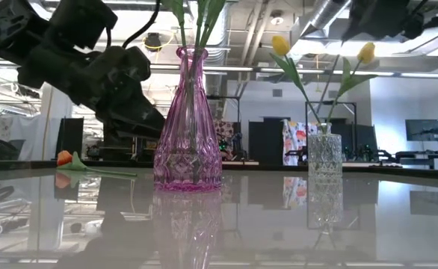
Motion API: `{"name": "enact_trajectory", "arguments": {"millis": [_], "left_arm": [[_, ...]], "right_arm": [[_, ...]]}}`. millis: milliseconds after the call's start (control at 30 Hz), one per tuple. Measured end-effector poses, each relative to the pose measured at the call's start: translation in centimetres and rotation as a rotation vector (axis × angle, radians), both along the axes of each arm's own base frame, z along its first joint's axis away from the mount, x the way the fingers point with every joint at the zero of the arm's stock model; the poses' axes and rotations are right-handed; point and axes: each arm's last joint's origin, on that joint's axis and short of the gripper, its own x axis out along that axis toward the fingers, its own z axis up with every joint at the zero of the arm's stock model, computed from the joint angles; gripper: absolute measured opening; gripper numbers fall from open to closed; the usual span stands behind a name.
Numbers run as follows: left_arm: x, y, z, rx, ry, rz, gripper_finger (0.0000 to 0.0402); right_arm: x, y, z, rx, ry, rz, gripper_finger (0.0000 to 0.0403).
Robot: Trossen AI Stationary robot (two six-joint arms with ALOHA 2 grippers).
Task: Sort flowers into vase by color
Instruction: Put the bottom orange flower into the transparent vase
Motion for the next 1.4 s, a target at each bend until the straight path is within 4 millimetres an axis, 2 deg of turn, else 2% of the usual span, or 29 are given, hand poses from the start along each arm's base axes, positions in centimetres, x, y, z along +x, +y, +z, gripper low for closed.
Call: {"name": "enact_trajectory", "arguments": {"millis": [400,567,867,1100,1300,1400], "left_arm": [[0.2,0.9,0.4,0.05,-0.039,0.018,0.0139],[0.2,0.9,0.4,0.059,-0.038,0.013,0.0139],[0.2,0.8,0.3,0.075,-0.032,-0.023,0.0139],[0.2,0.8,0.2,0.075,-0.011,-0.028,0.0139],[0.1,0.8,0.1,0.095,0.003,-0.037,0.0139],[0.1,0.8,0.1,0.1,0.003,-0.039,0.0139]], "right_arm": [[1.0,-1.1,-0.8,-0.005,0.107,-0.061,0.0018],[2.1,-1.2,-1.7,-0.014,0.166,-0.073,0.0018],[5.3,-0.9,-4.7,-0.018,0.222,-0.085,0.0022],[6.7,-1.2,-6.5,0.04,0.149,-0.145,0.0051],[7.1,-1.3,-6.9,0.06,0.114,-0.163,0.0074],[7.2,-1.1,-6.8,0.1,0.026,-0.171,0.0097]]}}
